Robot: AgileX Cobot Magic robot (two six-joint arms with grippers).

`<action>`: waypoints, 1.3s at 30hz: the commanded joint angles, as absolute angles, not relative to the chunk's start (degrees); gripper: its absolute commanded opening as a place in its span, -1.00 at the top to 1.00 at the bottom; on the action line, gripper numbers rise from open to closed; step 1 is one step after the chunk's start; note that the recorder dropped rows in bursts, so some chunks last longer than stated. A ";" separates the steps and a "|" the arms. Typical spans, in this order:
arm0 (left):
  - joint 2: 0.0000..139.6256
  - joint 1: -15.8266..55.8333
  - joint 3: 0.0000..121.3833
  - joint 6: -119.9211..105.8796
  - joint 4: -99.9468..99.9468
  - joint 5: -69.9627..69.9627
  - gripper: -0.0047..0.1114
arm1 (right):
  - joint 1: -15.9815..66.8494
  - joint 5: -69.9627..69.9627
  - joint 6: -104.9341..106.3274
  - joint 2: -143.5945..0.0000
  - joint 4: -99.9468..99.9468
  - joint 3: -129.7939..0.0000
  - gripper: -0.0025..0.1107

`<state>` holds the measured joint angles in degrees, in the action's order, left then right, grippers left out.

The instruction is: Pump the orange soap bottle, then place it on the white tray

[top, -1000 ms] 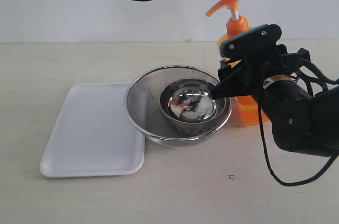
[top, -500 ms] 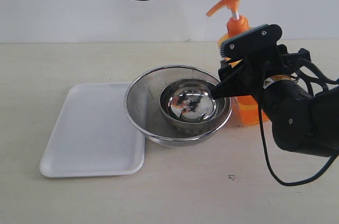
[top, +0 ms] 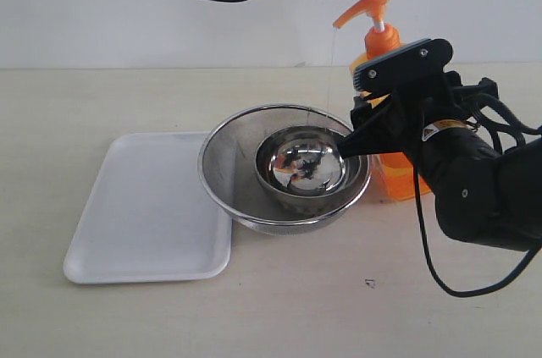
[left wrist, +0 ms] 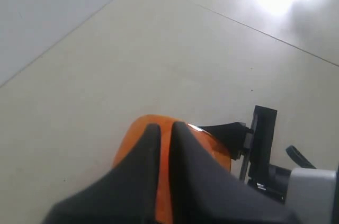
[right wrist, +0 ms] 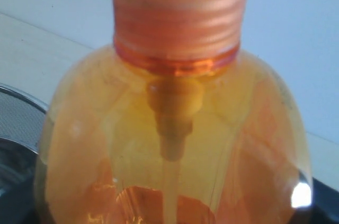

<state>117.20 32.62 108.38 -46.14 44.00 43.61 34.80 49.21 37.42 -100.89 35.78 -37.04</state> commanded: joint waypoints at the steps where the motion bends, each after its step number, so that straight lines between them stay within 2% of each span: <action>1: 121.42 33.32 105.93 -45.87 37.92 53.88 0.84 | 34.92 44.26 36.91 -101.21 35.29 -36.72 0.96; 16: 121.42 36.92 105.93 -45.87 33.42 54.19 0.84 | 34.92 44.26 36.91 -101.21 35.29 -36.72 0.96; 39: 121.42 36.86 105.93 -43.47 31.87 57.97 0.84 | 34.92 44.26 36.91 -101.21 35.29 -36.72 0.96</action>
<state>117.20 34.98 108.73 -43.99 36.92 42.86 34.80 49.30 37.83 -100.84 36.49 -37.04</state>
